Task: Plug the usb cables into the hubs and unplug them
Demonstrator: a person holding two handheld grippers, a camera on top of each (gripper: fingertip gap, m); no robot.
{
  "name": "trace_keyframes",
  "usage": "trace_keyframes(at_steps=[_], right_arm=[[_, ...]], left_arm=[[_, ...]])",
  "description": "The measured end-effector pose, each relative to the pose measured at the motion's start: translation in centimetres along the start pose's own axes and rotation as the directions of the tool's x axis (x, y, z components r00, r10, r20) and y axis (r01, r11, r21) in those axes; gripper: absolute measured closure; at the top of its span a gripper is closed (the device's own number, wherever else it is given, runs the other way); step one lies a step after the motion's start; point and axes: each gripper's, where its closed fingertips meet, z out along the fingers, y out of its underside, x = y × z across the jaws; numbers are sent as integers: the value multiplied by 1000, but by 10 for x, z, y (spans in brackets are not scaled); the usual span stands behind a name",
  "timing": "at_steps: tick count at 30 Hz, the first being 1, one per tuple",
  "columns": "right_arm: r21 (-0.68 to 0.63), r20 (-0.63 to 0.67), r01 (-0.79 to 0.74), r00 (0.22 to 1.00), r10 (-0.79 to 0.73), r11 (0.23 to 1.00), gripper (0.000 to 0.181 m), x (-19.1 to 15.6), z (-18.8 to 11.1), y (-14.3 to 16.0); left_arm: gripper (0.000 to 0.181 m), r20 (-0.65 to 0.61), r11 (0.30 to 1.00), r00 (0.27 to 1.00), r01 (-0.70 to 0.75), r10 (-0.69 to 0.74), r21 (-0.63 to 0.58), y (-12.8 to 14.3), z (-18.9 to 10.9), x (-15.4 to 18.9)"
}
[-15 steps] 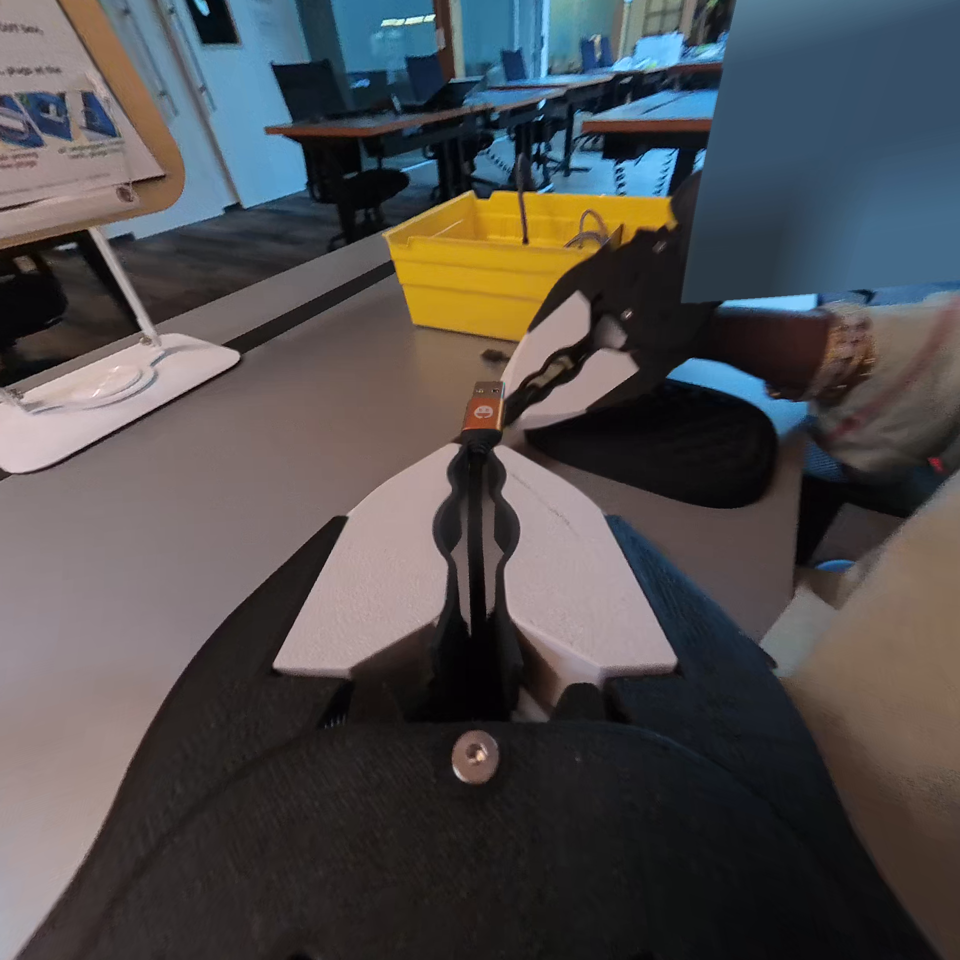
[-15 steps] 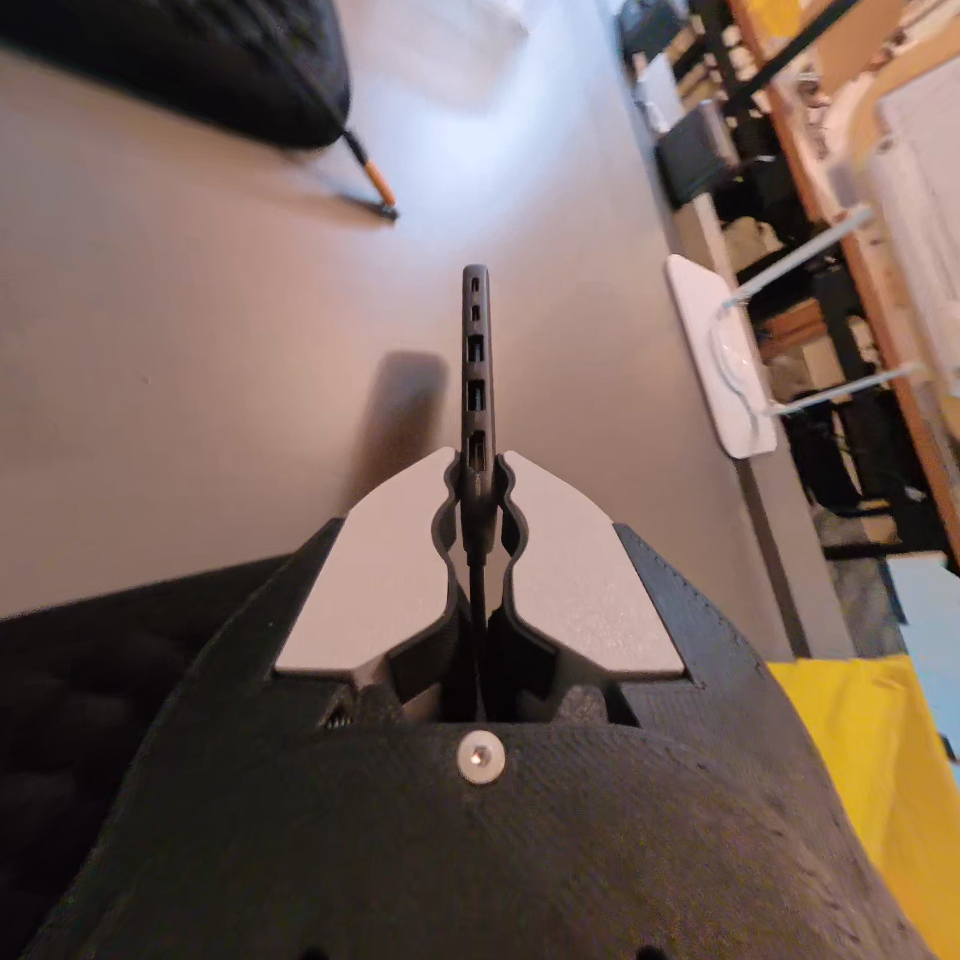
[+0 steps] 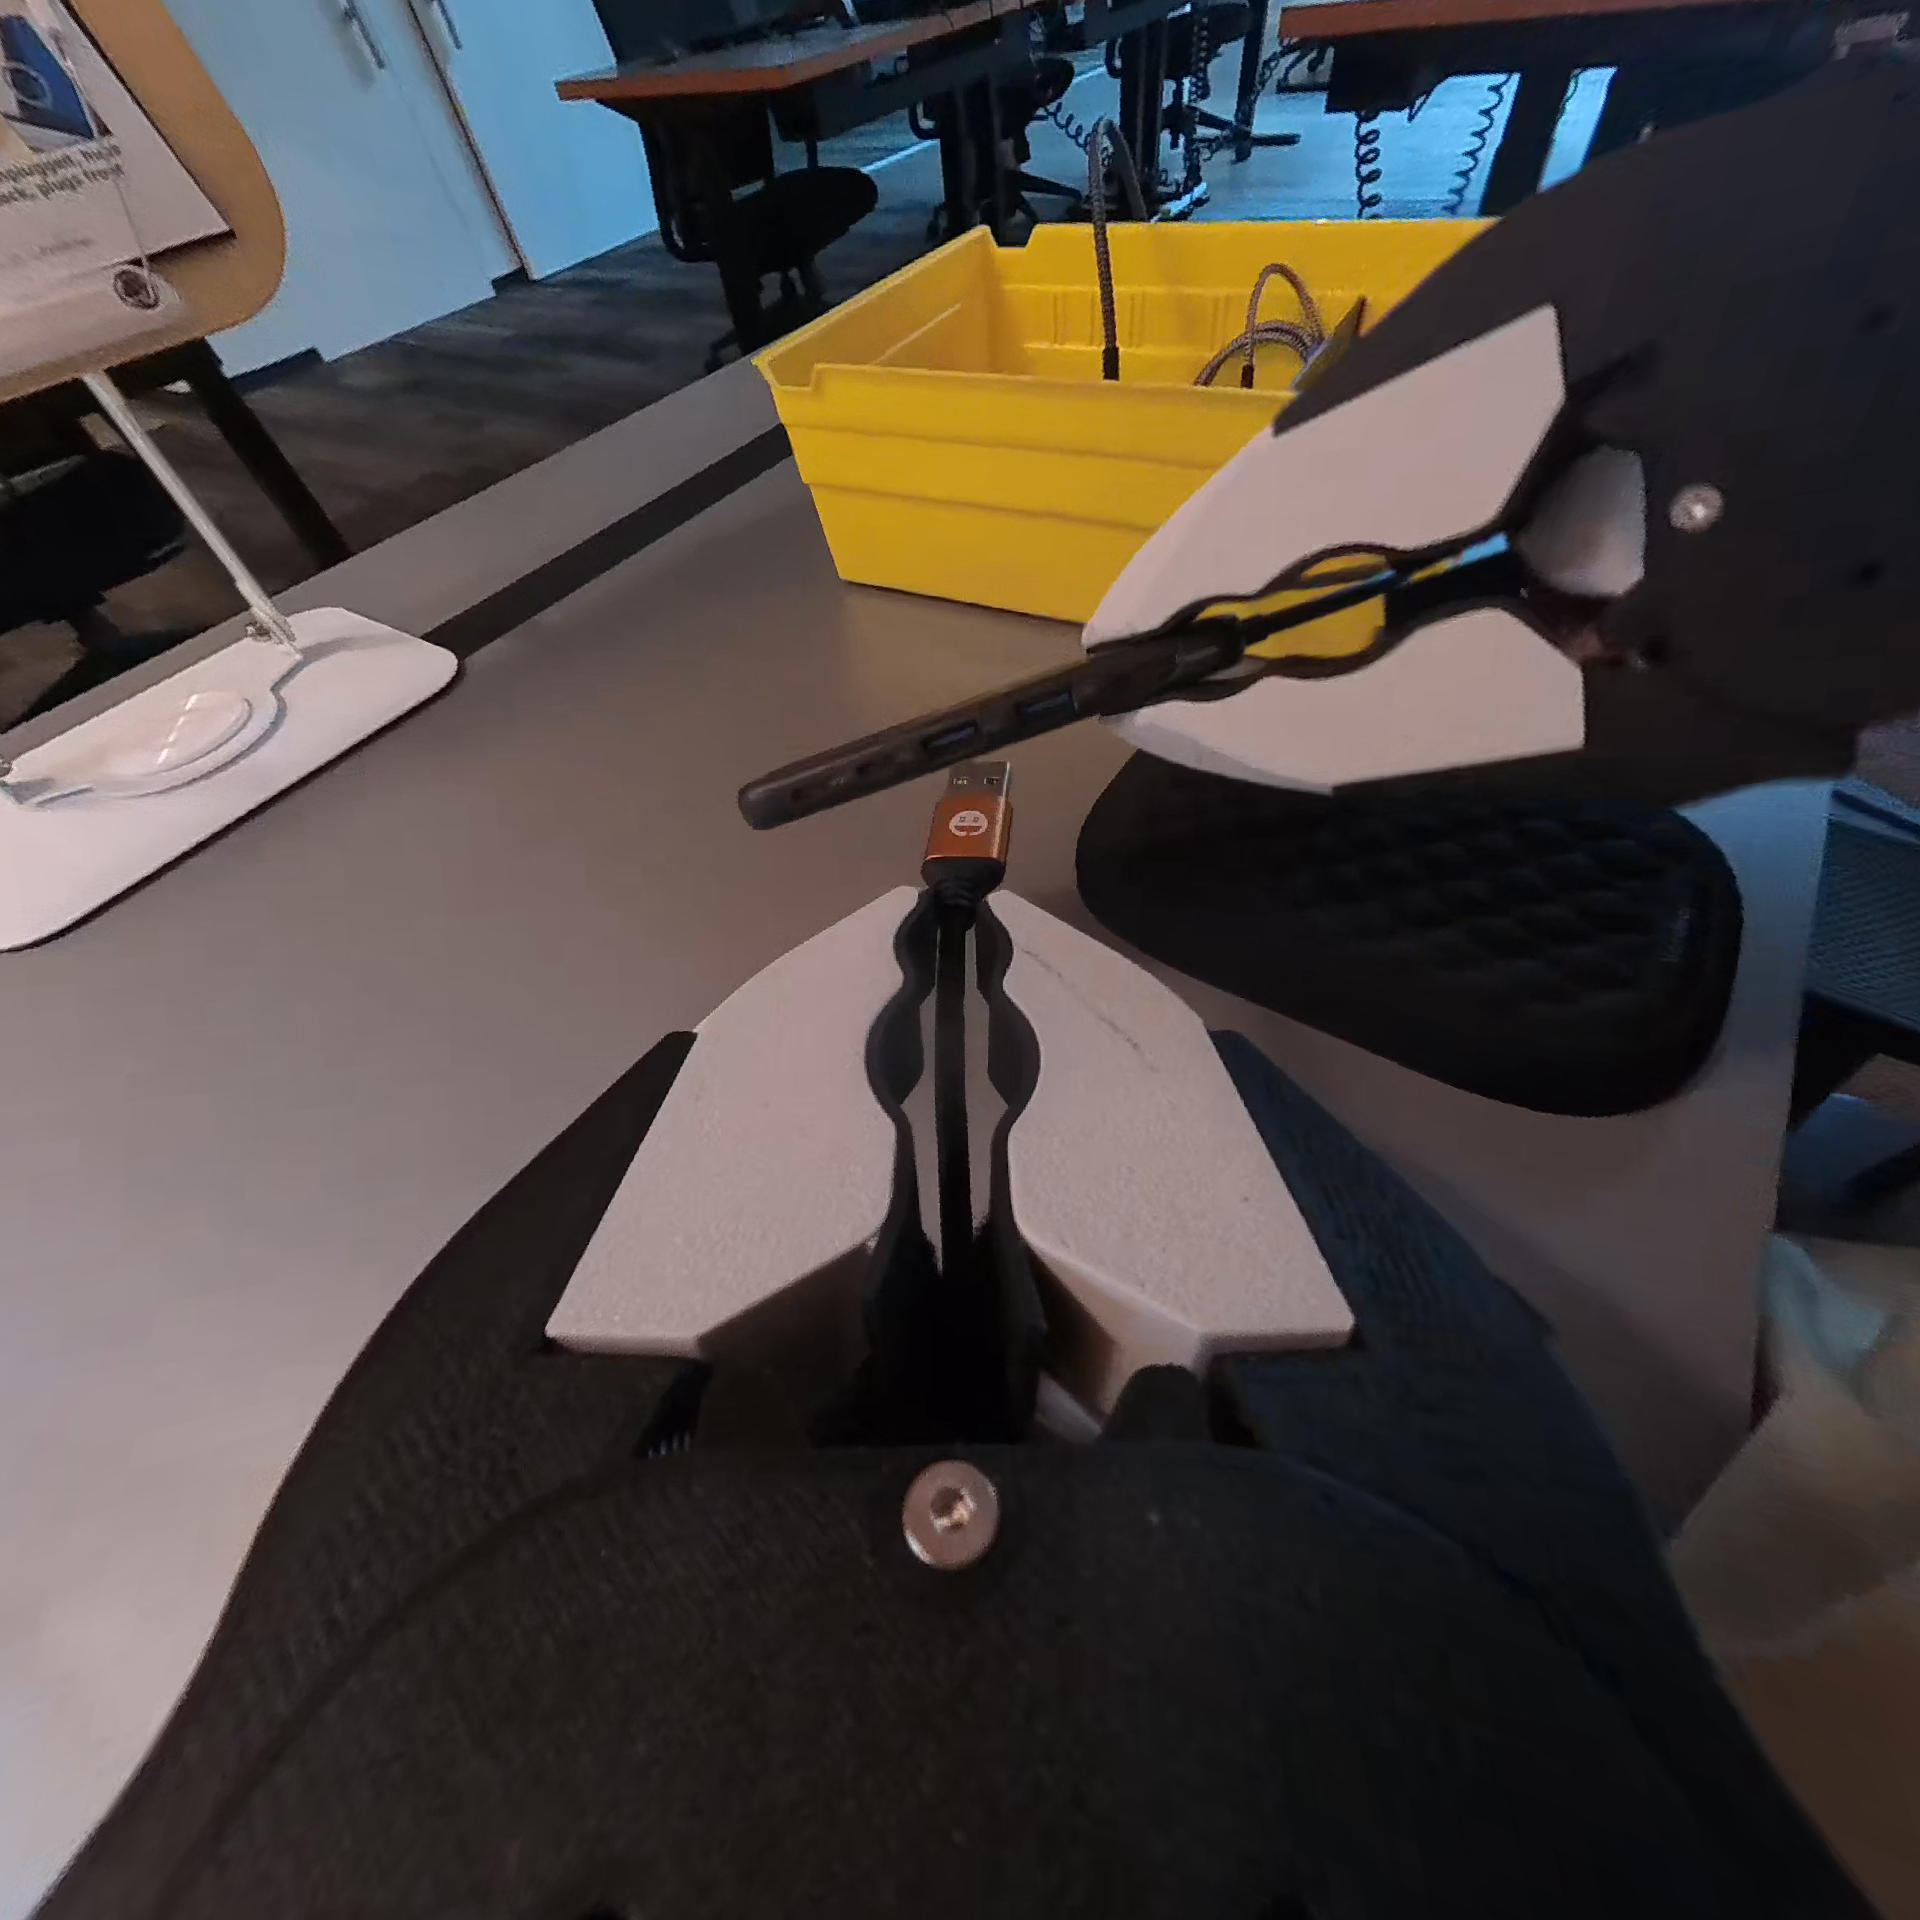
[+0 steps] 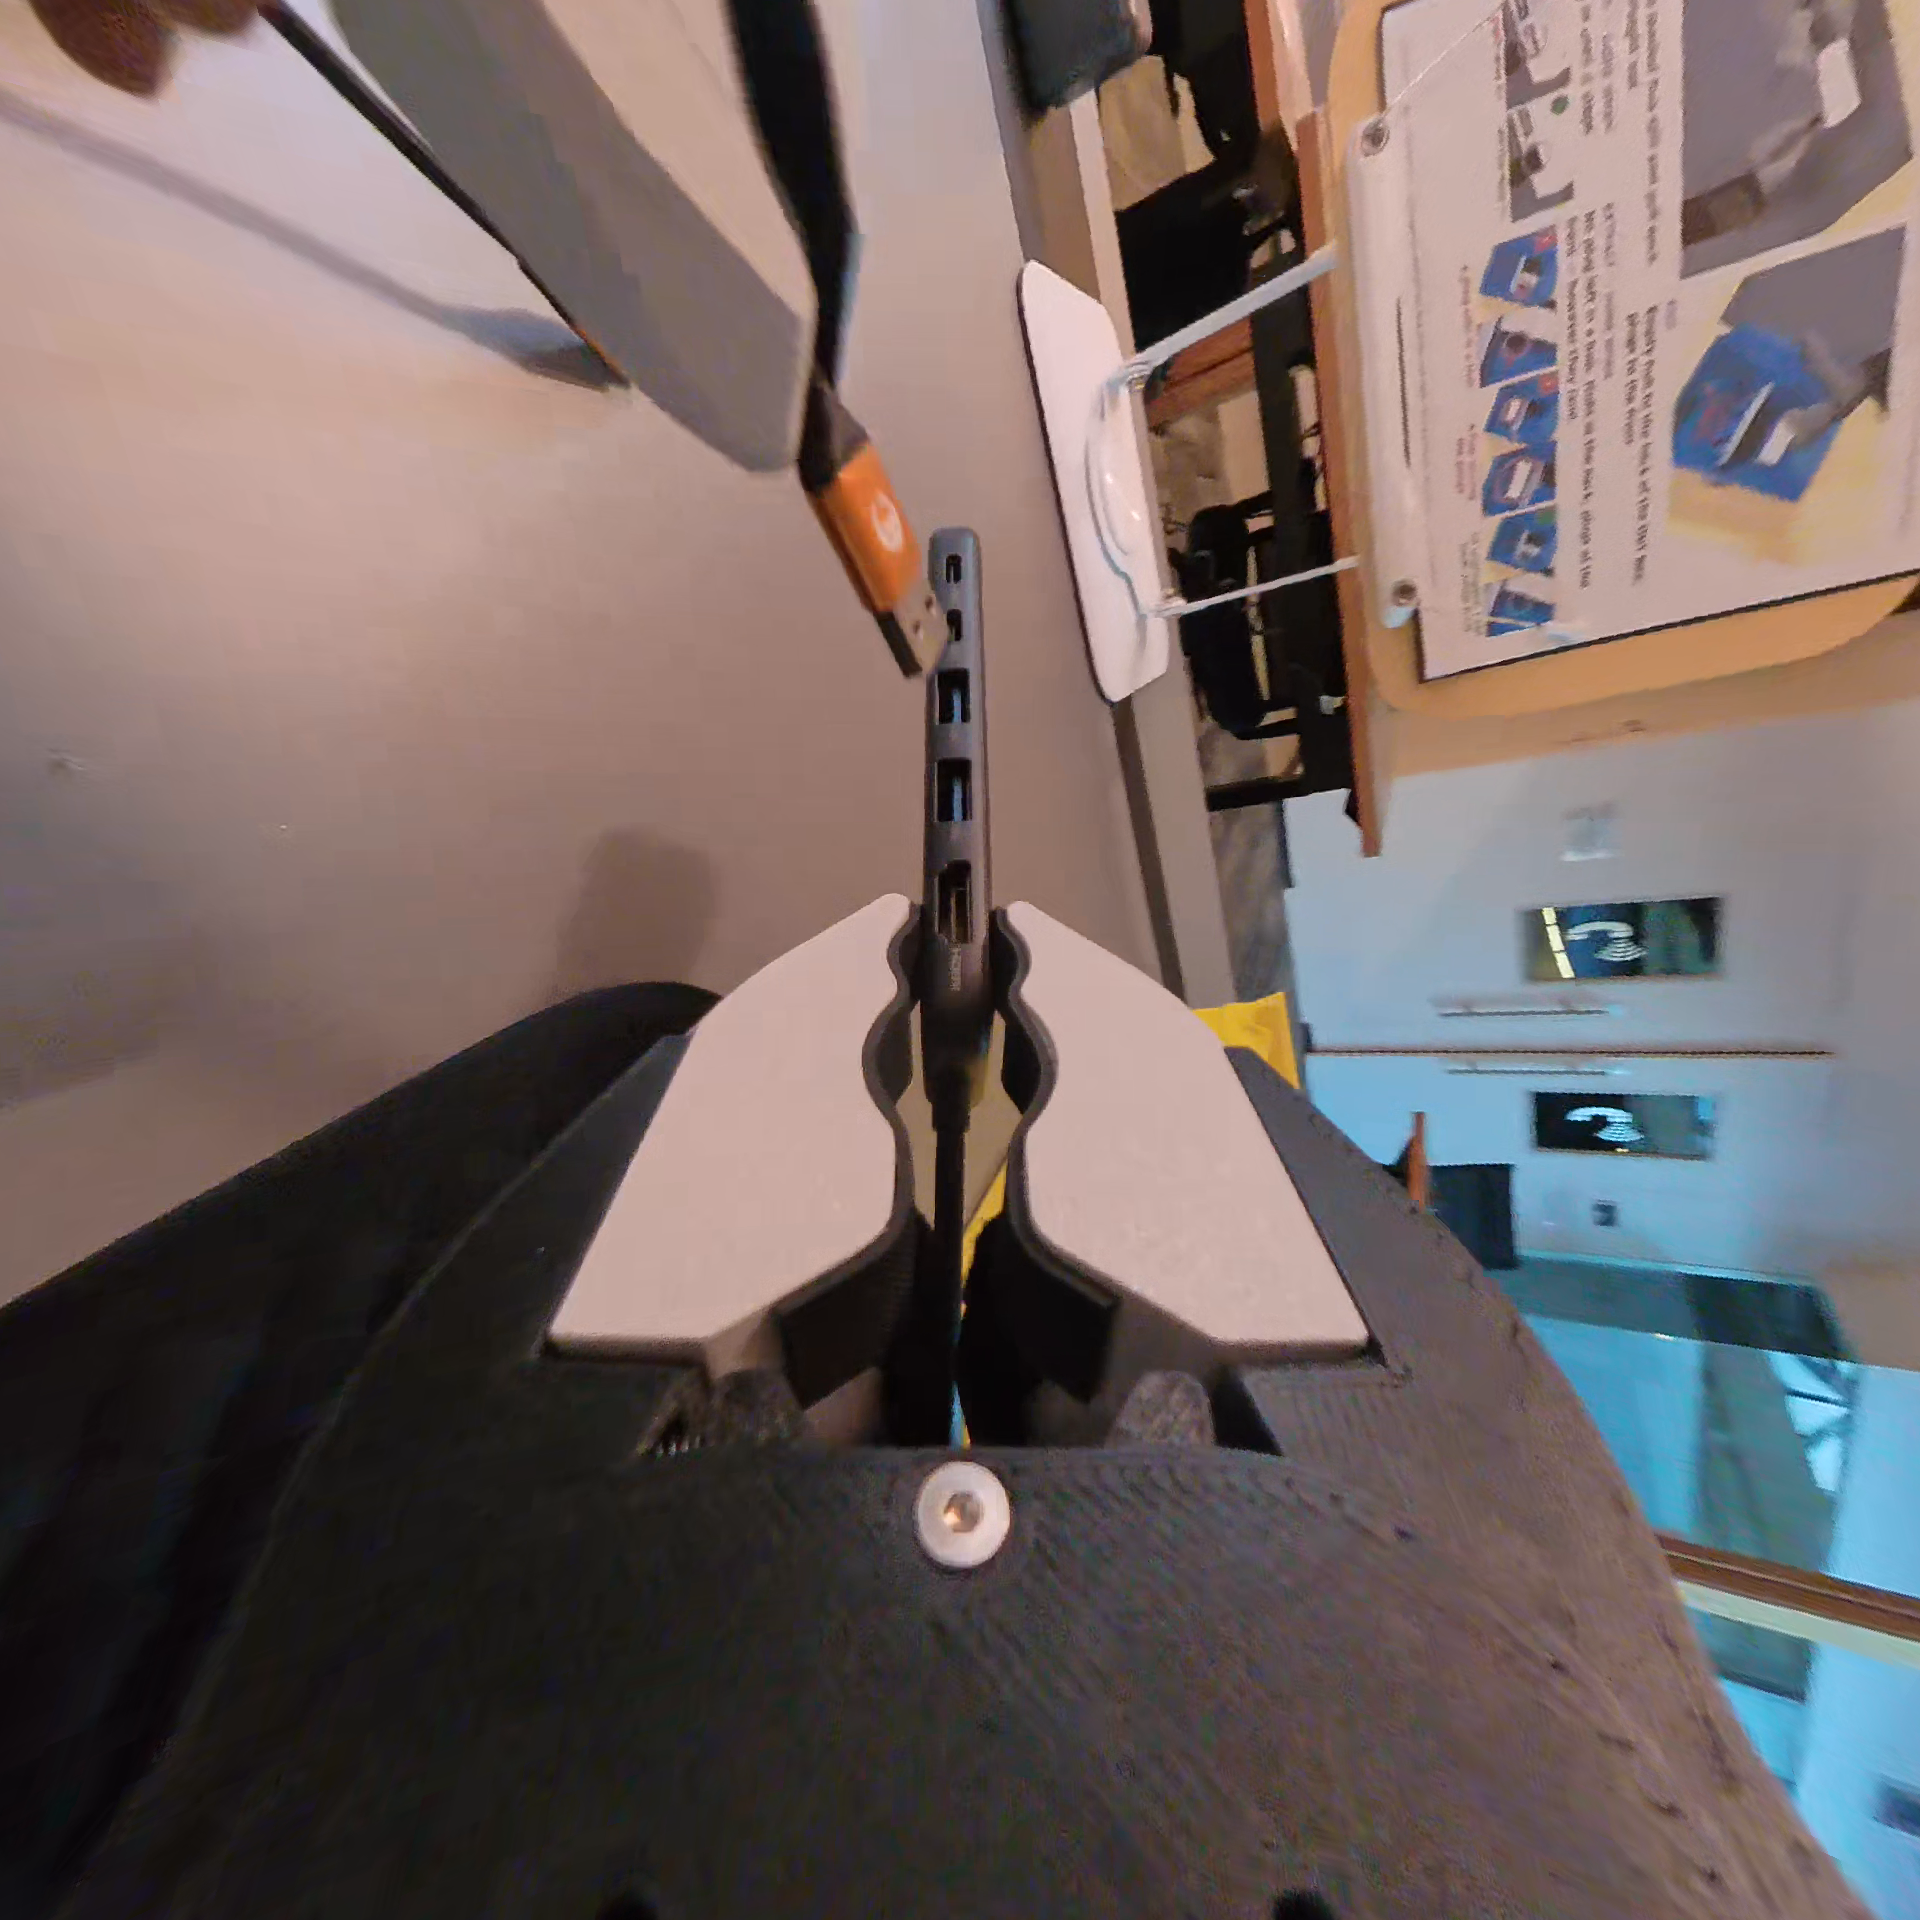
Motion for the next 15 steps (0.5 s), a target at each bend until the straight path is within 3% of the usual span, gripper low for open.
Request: trace_keyframes(at_steps=[6,15], right_arm=[[-18,-136,105,985,-107,994,169,3,6,-11],[-57,-214,203,954,-211,978,169,4,13,-16]], left_arm=[[174,-35,995,995,97,-97,8,-1,11,5],[174,-16,985,985,173,-172,14,1,12,0]])
